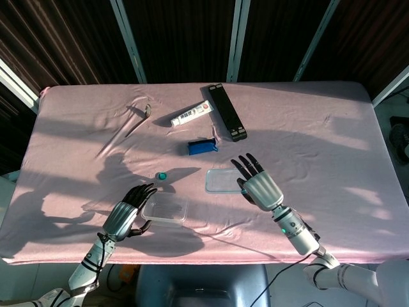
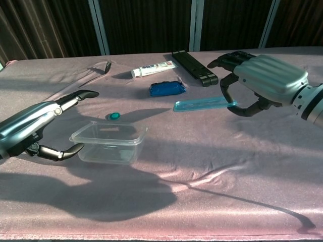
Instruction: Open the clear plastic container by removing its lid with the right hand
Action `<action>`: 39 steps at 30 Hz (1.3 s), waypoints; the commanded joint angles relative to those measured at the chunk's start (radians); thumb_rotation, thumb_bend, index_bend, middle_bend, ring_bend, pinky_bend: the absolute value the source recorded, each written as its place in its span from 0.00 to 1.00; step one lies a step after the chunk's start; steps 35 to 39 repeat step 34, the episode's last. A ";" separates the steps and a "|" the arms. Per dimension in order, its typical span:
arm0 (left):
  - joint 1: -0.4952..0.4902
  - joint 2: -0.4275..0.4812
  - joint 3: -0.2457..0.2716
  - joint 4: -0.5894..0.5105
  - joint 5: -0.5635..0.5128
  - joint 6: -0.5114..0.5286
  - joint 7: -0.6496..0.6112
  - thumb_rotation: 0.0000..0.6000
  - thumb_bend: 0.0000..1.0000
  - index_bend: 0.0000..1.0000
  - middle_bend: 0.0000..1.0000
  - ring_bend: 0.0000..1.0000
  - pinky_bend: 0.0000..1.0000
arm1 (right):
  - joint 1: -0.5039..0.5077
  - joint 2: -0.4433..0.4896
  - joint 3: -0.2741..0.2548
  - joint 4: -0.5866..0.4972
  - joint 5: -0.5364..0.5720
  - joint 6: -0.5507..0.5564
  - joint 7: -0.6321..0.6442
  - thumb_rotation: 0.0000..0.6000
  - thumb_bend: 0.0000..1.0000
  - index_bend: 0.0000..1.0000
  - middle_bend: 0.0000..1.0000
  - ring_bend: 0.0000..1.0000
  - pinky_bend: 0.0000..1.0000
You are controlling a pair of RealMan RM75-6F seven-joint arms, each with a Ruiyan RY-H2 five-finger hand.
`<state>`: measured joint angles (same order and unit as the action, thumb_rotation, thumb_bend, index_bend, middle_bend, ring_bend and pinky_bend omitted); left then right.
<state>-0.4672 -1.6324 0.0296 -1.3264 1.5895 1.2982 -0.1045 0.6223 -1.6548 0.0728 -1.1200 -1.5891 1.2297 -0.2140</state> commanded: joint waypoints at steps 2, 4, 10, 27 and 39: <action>0.009 -0.006 0.008 0.025 -0.018 -0.026 0.006 1.00 0.35 0.00 0.00 0.00 0.09 | -0.014 -0.045 -0.035 0.096 0.017 -0.053 0.028 1.00 0.49 0.55 0.20 0.04 0.13; 0.015 -0.006 0.012 0.034 -0.030 -0.041 0.001 1.00 0.35 0.00 0.00 0.00 0.09 | -0.016 -0.049 -0.041 0.106 0.015 -0.057 0.042 1.00 0.49 0.41 0.18 0.04 0.13; 0.033 0.014 0.023 0.025 -0.042 -0.054 0.002 1.00 0.31 0.00 0.00 0.00 0.06 | -0.033 0.029 -0.063 -0.009 0.052 -0.127 -0.007 1.00 0.24 0.01 0.02 0.00 0.01; 0.320 0.375 0.107 -0.224 -0.031 0.313 0.221 1.00 0.32 0.00 0.00 0.00 0.00 | -0.448 0.506 -0.229 -0.609 0.034 0.343 -0.180 1.00 0.10 0.00 0.00 0.00 0.00; 0.357 0.395 0.102 -0.228 0.030 0.363 0.240 1.00 0.33 0.00 0.00 0.00 0.00 | -0.526 0.533 -0.195 -0.547 0.052 0.422 0.001 1.00 0.10 0.00 0.00 0.00 0.00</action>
